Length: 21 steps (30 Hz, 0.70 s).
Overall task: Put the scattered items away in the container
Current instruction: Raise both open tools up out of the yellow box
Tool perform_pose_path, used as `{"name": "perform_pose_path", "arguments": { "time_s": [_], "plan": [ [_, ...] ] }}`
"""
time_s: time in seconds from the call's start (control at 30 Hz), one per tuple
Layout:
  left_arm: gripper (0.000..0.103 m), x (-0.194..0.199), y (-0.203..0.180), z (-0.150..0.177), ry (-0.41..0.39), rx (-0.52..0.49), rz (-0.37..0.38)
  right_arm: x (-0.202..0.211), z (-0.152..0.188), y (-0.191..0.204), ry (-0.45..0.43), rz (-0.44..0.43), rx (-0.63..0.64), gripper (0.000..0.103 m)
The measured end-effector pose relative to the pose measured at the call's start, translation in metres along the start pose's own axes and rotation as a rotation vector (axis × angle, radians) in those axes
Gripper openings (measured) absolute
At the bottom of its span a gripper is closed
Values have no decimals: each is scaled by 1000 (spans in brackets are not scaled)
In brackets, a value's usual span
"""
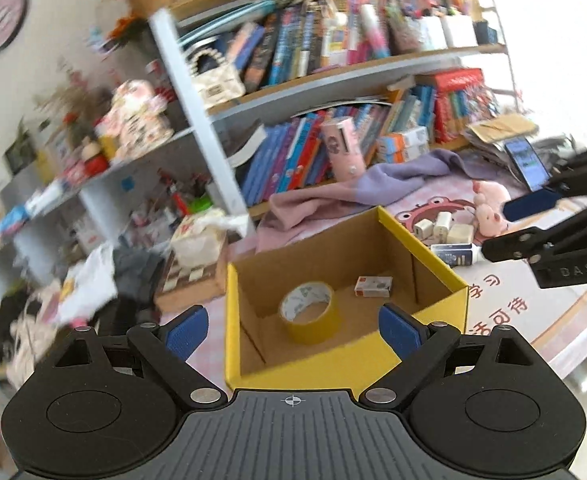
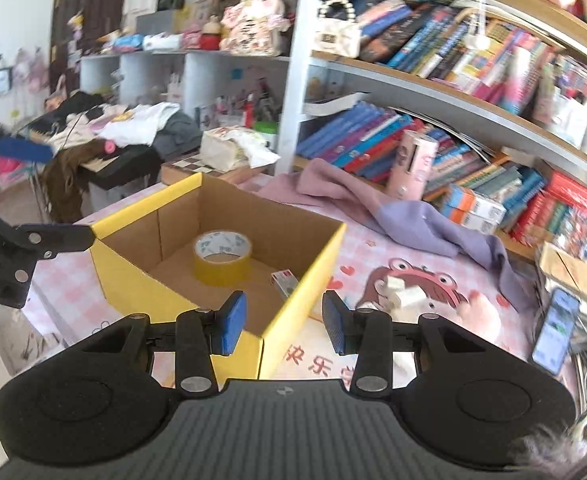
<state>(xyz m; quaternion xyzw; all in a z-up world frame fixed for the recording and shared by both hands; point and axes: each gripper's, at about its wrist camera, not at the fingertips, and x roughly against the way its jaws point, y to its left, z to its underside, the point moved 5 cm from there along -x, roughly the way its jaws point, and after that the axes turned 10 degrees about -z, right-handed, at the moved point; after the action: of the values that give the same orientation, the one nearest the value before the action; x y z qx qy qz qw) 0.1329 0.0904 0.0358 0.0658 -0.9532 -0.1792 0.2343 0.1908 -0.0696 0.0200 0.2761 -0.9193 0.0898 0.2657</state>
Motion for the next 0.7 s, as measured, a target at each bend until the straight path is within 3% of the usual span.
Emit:
{"name": "perform_pose_path", "arguments": {
  "time_s": [0.3, 0.7],
  "plan": [
    [94, 34, -13, 23, -11, 105, -50, 29, 32, 6, -10, 75, -109, 39],
    [94, 39, -18, 65, 109, 231, -21, 36, 72, 21, 42, 136, -152, 41]
  ]
}}
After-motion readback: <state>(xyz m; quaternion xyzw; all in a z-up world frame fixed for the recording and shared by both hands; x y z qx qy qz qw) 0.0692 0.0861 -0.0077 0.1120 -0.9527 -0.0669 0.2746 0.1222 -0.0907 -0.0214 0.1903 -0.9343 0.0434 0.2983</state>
